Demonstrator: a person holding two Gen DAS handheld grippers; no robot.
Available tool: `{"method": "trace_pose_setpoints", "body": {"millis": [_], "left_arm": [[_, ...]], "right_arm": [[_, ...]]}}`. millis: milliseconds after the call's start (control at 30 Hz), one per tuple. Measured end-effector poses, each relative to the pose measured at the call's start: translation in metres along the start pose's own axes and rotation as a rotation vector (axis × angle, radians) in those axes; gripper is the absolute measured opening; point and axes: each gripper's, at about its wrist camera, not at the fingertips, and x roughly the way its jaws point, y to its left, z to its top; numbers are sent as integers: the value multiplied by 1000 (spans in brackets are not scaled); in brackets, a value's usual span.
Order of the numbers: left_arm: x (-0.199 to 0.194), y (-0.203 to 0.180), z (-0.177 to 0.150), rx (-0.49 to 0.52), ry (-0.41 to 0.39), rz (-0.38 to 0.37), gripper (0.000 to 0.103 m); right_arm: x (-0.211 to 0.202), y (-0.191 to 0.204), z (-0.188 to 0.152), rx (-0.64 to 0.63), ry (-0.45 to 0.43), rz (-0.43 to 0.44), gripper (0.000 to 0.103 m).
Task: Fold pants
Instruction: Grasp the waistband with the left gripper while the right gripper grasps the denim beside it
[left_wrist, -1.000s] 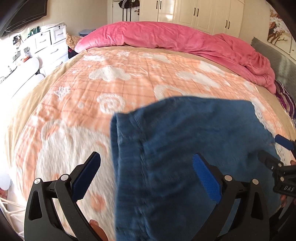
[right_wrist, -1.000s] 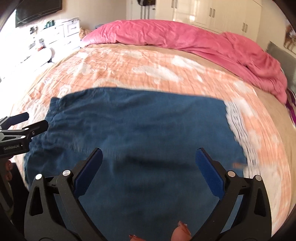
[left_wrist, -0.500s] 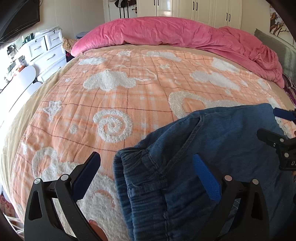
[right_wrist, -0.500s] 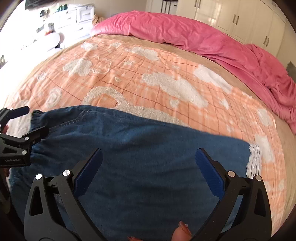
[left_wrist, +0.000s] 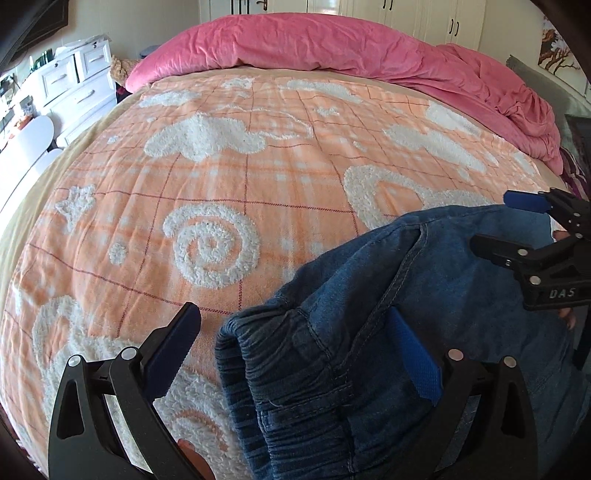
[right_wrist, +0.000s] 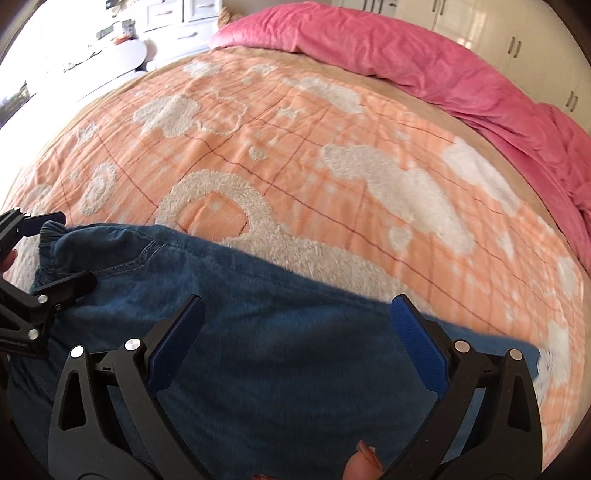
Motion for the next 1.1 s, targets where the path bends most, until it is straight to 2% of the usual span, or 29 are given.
{"method": "trace_pose_setpoints", "body": {"millis": [300,333,367,433,467,533,567,667,733,800,1100], "left_arm": [[7,6,3,-18,13,-16,99],[8,7,4,-24,15,-21,99],[8,8,4,-27,16,-27,99],[9,10,5,-29,11,-33,97],[9,11,6,-31,7,-37,84],[7,13,7,-32,-3,-54,65],[6,13,7,-30,-11,-71,56],[-4,6,6,30,-55,-80,36],[-11,0,5,71,-84,-86,31],[-17,-4,2,94,-104,-95,29],[-58,0,-18,84,-187,-159,29]], "right_arm": [[35,11,22,-84,43,65,95],[36,12,23,-93,44,75,91],[37,13,24,-98,45,94,86],[34,14,24,-88,33,177,53],[31,16,23,-96,22,200,45],[23,25,19,-128,4,244,14],[20,27,17,-132,0,254,10],[7,33,11,-144,-19,267,6],[-4,31,6,-125,-47,288,5],[-19,27,-1,-96,-79,305,5],[-71,26,-39,-30,-178,336,1]]}}
